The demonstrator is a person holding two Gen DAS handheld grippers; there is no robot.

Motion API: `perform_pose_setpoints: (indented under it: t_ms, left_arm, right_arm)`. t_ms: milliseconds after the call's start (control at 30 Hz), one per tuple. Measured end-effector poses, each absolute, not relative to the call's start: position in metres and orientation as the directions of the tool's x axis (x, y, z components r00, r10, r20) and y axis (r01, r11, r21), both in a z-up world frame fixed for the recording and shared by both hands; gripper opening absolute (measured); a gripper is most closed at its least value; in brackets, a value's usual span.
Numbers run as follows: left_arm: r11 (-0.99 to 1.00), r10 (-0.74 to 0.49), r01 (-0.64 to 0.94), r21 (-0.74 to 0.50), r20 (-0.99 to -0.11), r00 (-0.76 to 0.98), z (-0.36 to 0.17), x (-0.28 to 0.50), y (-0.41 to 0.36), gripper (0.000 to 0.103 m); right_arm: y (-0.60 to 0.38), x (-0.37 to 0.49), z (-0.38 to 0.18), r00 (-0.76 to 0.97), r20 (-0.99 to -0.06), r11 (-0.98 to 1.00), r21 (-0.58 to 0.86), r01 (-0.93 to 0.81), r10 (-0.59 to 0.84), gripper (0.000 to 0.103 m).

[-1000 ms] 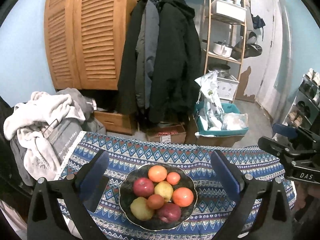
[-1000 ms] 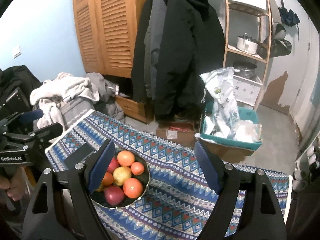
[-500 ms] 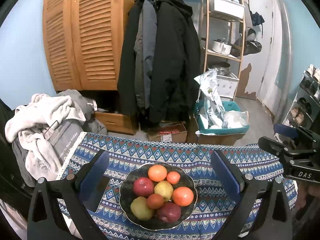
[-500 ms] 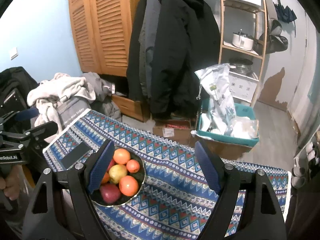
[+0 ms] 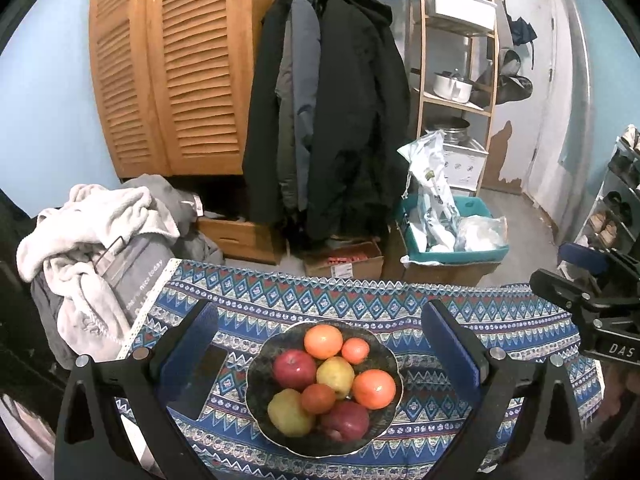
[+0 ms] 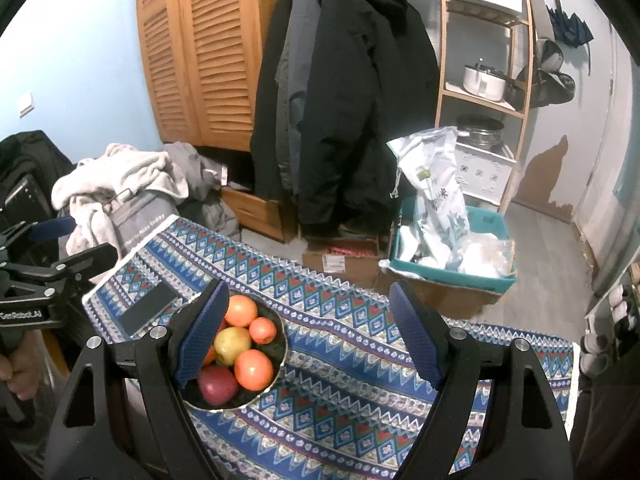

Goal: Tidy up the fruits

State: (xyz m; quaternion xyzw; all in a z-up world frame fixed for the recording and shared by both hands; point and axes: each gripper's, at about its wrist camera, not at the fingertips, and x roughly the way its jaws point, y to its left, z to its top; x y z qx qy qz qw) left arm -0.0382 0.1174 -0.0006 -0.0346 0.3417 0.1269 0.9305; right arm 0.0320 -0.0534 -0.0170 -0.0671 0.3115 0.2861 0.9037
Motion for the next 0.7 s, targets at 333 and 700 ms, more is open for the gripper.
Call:
perform_pose_setpoints:
  t_ms: [333,700]
  left_arm:
    - [0.961,0.223,-0.276,0.027,-0.668,0.710,-0.0031,-0.0374,0.1181,0.102]
    - [0.960,0.222,-0.277,0.029,-0.681,0.698,-0.0051,-0.0357,0.1174,0.102]
  right_arm:
    - [-0.0543,0.0337,-0.0186,0.640,-0.611,0.830,0.050,-0.556,0.466,0.081]
    - [-0.0567,0.0331,-0.0211,0.641,-0.616,0.831,0.040,-0.555,0.458,0.081]
